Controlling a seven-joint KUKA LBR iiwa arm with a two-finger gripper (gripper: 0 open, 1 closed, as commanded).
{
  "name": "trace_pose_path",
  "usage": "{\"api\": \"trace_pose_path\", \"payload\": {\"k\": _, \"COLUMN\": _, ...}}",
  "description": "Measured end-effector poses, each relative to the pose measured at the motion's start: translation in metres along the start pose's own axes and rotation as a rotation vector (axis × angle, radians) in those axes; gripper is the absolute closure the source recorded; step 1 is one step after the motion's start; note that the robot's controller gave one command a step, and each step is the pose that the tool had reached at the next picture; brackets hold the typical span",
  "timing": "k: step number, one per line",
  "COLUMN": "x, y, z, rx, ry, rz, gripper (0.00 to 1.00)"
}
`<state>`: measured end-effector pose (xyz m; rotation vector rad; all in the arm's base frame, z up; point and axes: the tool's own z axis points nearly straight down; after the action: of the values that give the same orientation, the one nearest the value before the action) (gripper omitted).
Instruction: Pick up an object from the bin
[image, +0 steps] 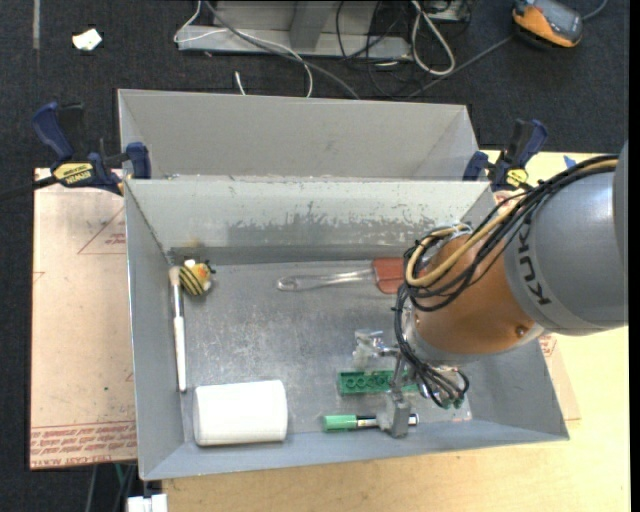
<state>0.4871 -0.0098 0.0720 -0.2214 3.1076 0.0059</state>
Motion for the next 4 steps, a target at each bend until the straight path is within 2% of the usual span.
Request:
{"api": "trace_pose_path", "payload": {"k": 1, "x": -0.0045, "y": -0.0020, "z": -0.0008, "rx": 0.001, "ry": -0.002, "rz": 0.091, "gripper": 1.00}}
{"api": "trace_pose_path", "payload": {"k": 4, "x": -0.0046, "y": -0.0075, "z": 0.0007, "rx": -0.002, "ry": -0.009, "rz": 0.095, "gripper": 1.00}}
